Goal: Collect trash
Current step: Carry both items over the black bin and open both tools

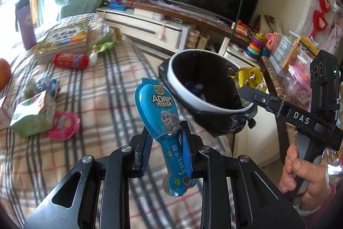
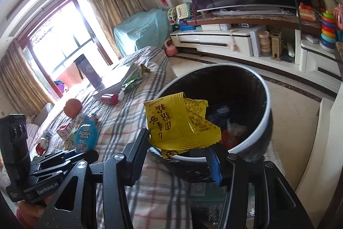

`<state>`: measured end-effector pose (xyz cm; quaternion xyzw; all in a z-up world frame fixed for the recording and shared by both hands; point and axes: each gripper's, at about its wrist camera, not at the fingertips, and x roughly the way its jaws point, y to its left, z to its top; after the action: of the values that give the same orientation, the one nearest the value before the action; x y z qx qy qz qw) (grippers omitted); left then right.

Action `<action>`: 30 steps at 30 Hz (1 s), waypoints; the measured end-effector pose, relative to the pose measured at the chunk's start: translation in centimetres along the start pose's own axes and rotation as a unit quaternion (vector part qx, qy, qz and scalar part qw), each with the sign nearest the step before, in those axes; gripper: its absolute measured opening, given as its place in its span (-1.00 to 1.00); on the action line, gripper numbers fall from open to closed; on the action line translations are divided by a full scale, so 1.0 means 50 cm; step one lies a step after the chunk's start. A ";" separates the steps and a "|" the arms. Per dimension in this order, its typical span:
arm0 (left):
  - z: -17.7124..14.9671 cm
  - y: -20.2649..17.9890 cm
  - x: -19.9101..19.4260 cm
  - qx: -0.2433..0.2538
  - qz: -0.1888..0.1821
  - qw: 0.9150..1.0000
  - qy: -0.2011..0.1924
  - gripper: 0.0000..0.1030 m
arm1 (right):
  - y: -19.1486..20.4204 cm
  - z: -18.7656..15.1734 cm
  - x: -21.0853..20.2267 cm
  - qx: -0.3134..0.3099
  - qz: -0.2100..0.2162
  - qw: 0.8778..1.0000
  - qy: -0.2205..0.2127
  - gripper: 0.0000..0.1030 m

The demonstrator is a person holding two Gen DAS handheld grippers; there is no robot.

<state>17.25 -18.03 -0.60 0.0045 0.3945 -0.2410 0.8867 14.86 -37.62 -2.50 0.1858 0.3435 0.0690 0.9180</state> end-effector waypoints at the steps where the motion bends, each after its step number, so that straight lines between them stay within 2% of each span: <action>1: 0.004 -0.003 0.003 0.002 -0.002 1.000 0.001 -0.54 | -0.005 0.001 0.000 0.001 -0.002 1.000 0.000 0.00; 14: 0.053 -0.062 0.045 0.031 -0.021 0.999 0.008 -0.54 | -0.053 0.019 0.003 0.010 -0.017 1.000 0.003 0.00; 30: 0.106 -0.110 0.106 0.054 -0.027 0.998 0.018 -0.54 | -0.078 0.055 0.013 0.003 -0.023 1.000 0.002 0.03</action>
<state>21.63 -26.18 0.34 0.0463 0.3969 -0.2853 0.8712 17.14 -41.85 -2.48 0.1799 0.3498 0.0470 0.9182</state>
